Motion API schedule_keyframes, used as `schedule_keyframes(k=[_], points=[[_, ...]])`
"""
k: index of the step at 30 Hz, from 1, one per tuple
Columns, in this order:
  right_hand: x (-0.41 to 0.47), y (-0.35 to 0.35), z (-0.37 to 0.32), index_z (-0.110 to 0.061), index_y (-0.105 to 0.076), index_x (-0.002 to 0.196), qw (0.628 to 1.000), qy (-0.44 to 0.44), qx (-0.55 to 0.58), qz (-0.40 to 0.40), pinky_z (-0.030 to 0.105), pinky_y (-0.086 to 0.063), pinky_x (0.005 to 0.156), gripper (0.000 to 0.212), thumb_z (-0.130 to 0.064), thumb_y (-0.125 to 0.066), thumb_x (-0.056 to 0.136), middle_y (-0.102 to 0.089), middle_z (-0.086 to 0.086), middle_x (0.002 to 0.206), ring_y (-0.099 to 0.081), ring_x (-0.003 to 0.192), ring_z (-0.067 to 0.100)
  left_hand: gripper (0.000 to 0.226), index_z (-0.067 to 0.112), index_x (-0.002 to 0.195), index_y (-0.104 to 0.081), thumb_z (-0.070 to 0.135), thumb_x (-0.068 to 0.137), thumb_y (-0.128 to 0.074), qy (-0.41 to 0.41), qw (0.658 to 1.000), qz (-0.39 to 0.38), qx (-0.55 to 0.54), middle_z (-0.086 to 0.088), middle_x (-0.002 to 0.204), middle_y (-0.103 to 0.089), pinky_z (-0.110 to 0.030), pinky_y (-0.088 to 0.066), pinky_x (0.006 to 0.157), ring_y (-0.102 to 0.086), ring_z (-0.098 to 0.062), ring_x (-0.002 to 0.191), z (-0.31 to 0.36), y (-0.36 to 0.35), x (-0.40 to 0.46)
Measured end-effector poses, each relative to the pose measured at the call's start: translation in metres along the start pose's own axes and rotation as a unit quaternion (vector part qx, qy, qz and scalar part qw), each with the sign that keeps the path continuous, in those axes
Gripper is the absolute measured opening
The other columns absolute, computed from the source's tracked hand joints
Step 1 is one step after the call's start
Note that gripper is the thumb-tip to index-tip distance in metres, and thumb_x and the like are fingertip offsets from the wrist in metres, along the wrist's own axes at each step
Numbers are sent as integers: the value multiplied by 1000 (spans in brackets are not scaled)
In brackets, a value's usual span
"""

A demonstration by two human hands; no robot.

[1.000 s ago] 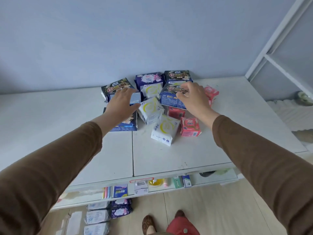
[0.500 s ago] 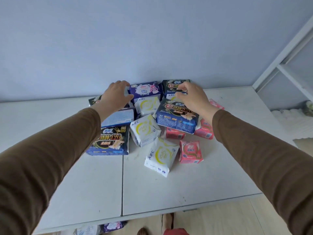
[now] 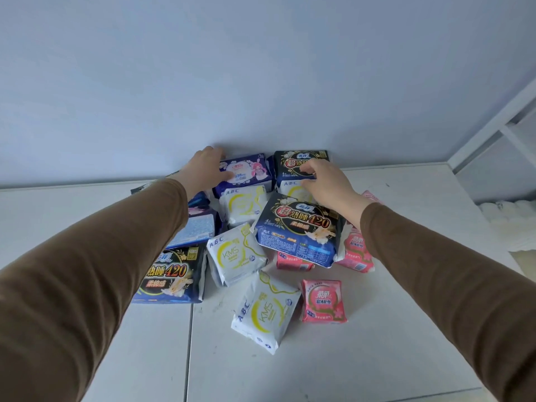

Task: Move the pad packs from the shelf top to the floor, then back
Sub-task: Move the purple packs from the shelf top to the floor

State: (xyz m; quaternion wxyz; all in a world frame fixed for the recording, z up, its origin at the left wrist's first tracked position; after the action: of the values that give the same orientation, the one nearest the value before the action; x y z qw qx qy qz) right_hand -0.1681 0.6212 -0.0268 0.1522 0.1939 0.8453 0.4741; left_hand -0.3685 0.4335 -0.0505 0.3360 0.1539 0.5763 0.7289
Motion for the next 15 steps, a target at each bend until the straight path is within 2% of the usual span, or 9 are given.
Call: schedule_keyframes(k=[2,5,7,9,12,15], points=[[2,-3,-5,-17,-57,133,1000,13,3,-3,36,-42,103,37,-19,-60,95,-57,4,137,-53,125,23,69,7,134,-49,49,83,-71,0,999,-41,17,-17,131,-47,-41,-42,96,-46,-33,119,-1,-5,5],[4,-6,-21,-15,-59,132,999,46,11,-5,33,-41,100,36,-19,-59,96,-59,4,134,-54,123,22,87,15,140,-45,64,74,-73,7,994,-89,57,-13,133,-44,-45,-41,100,-42,-32,123,-6,-12,4],[4,-5,-38,-14,-61,130,997,78,16,3,31,-42,99,35,-18,-59,96,-62,3,131,-56,121,20,85,22,132,-44,66,67,-77,10,994,-111,21,-6,125,-51,-44,-45,91,-50,-27,111,-7,-18,0],[3,-4,-59,-14,-63,127,994,104,23,0,32,-45,96,32,-20,-59,96,-64,1,126,-58,115,18,78,30,117,-39,61,61,-84,15,991,-125,-49,5,106,-57,-38,-43,74,-56,-18,91,-5,-22,-7],[-4,-10,-97,-18,-68,115,989,140,36,-39,33,-50,83,23,-26,-58,97,-69,-3,109,-62,96,14,73,32,108,-34,49,62,-88,11,989,-103,-103,6,93,-62,-32,-41,58,-59,-15,78,-2,-14,-17],[-14,-32,-134,-9,-71,96,979,176,-9,-108,37,-49,74,24,-26,-53,96,-71,4,91,-63,82,21,70,29,122,-38,40,71,-84,-8,992,-29,-123,-2,101,-62,-28,-44,54,-60,-16,78,-5,22,-24]])
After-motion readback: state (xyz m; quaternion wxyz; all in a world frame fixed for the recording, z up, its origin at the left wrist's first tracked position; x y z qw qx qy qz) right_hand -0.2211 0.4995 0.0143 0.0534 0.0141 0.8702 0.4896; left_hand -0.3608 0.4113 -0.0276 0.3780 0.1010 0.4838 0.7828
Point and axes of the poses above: each hand's wrist, its own x-axis towards the middle knuckle, its own y-axis out of the back of the hand, z = x × y, the point moved 9 cm from there along x, towards the middle knuckle
